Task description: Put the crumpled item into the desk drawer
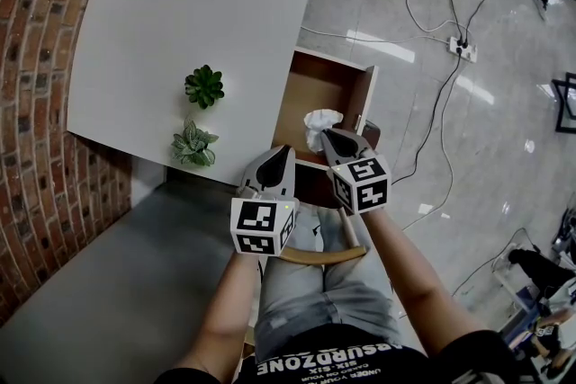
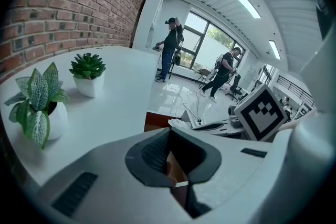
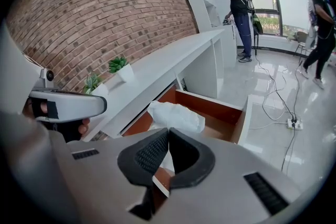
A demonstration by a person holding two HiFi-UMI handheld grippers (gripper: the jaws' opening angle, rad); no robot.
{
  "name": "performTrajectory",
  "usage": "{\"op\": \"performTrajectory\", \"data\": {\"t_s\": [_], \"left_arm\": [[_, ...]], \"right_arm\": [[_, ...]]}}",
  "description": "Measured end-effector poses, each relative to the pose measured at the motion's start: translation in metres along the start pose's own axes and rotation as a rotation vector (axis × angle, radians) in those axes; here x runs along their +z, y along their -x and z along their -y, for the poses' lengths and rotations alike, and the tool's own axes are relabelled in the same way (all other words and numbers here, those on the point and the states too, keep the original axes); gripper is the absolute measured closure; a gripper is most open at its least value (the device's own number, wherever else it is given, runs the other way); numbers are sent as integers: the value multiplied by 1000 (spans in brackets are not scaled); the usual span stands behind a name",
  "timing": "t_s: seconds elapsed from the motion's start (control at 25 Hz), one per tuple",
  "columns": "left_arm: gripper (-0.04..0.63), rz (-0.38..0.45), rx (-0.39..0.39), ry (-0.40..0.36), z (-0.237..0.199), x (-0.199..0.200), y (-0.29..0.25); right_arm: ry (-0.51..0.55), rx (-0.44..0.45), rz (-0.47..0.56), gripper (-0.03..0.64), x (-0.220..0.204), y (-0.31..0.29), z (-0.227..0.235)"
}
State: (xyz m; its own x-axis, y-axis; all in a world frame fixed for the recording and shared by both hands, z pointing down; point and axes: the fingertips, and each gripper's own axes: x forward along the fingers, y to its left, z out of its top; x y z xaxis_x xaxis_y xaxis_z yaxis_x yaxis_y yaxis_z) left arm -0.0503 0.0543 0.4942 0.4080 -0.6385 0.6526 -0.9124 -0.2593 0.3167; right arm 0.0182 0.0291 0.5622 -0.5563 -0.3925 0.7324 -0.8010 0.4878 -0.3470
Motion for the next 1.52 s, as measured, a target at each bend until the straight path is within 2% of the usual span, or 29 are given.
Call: {"op": "performTrajectory", "data": {"t_s": [1.52], "left_arm": [[589,-34,-35,-8,-2,-1,-10]], "right_arm": [[-47,-86,-96,617,-26,-48,28]]}}
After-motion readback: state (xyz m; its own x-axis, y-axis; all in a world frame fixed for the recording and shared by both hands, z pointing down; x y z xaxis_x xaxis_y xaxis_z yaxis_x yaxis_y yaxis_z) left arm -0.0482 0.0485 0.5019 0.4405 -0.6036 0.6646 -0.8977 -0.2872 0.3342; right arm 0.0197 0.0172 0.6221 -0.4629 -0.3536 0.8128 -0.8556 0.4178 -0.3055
